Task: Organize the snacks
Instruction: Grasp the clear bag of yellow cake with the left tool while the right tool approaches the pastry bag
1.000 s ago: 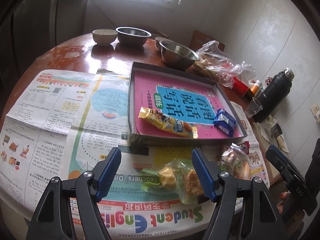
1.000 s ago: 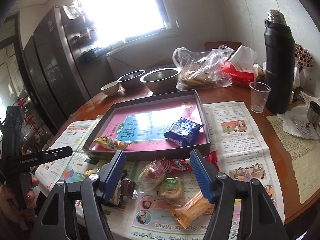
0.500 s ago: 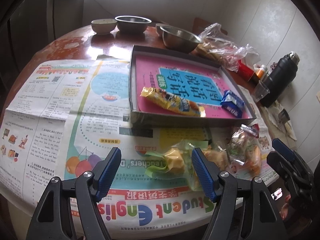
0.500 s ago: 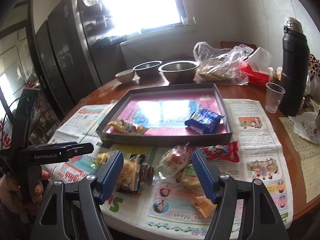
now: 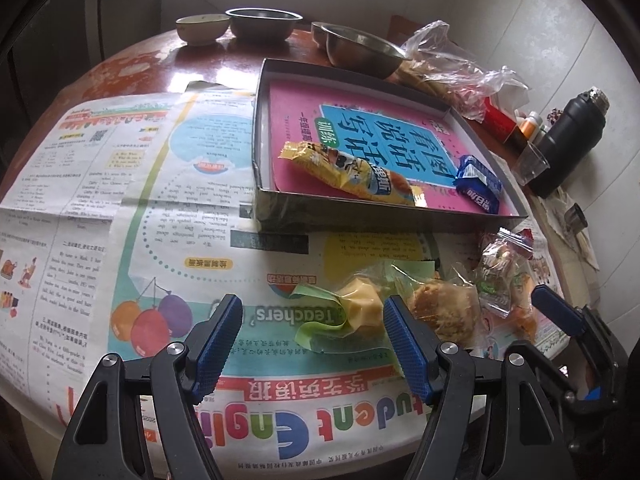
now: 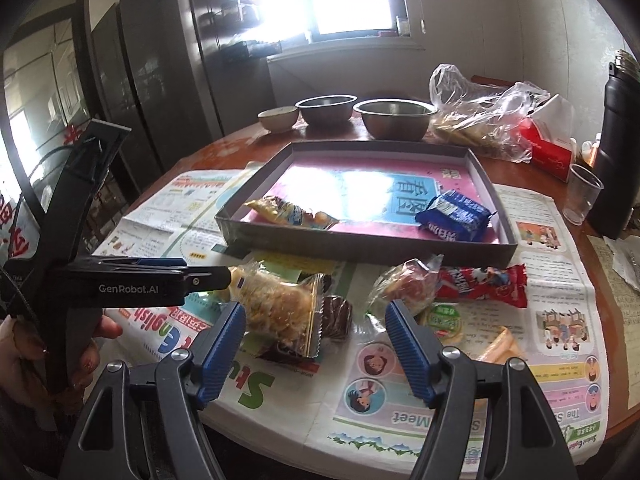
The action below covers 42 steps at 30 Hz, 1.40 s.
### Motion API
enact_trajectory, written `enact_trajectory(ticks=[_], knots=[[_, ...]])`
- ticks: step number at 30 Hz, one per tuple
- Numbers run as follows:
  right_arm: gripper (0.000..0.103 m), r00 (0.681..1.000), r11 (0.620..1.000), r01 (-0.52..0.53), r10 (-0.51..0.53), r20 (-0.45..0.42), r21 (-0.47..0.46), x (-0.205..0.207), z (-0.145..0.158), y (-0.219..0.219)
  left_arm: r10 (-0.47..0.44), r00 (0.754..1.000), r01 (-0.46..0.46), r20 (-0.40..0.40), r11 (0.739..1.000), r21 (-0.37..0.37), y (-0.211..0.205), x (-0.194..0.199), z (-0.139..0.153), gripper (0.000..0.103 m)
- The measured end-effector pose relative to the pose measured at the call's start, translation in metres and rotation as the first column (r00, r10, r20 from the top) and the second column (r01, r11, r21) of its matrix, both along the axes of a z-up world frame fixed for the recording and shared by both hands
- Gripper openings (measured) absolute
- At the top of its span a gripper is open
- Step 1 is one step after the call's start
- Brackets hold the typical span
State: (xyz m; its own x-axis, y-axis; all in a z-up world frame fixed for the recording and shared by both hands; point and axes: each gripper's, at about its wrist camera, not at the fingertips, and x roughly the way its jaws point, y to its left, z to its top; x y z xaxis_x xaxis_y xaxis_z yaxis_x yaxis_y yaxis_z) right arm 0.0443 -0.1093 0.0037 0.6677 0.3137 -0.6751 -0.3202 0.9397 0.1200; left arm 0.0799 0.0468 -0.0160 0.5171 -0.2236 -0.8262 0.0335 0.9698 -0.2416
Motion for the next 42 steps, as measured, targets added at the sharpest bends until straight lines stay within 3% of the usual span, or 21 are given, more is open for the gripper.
enact_trajectory(ticks=[15,21,22,26,42], knots=[[0.072,0.999,1.0,-0.026,0.026,-0.028,-0.012,0.003,-0.014,0.011,-0.023,0.999,0.023,-0.038,1.0,-0.009,-0.009,0.005,-0.013,0.075],[0.072,0.999,1.0,-0.028,0.027,-0.033,-0.012,0.006,-0.017,0.012,-0.024,1.0,0.024,-0.012,1.0,-0.008,-0.011,0.007,-0.015,0.074],[0.072,0.999,1.0,-0.028,0.027,-0.032,-0.012,0.006,-0.017,0.013,-0.024,1.0,0.024,-0.007,1.0,-0.009,-0.011,0.007,-0.015,0.072],[0.072,0.999,0.999,-0.035,0.035,-0.03,-0.024,0.008,-0.02,0.018,-0.021,1.0,0.021,0.007,1.0,-0.009,-0.008,0.009,-0.015,0.048],[0.074,0.991,0.982,-0.133,0.135,0.01,-0.132,0.023,-0.027,0.048,0.001,1.0,0.0,0.017,0.998,-0.061,0.017,0.016,-0.016,0.045]])
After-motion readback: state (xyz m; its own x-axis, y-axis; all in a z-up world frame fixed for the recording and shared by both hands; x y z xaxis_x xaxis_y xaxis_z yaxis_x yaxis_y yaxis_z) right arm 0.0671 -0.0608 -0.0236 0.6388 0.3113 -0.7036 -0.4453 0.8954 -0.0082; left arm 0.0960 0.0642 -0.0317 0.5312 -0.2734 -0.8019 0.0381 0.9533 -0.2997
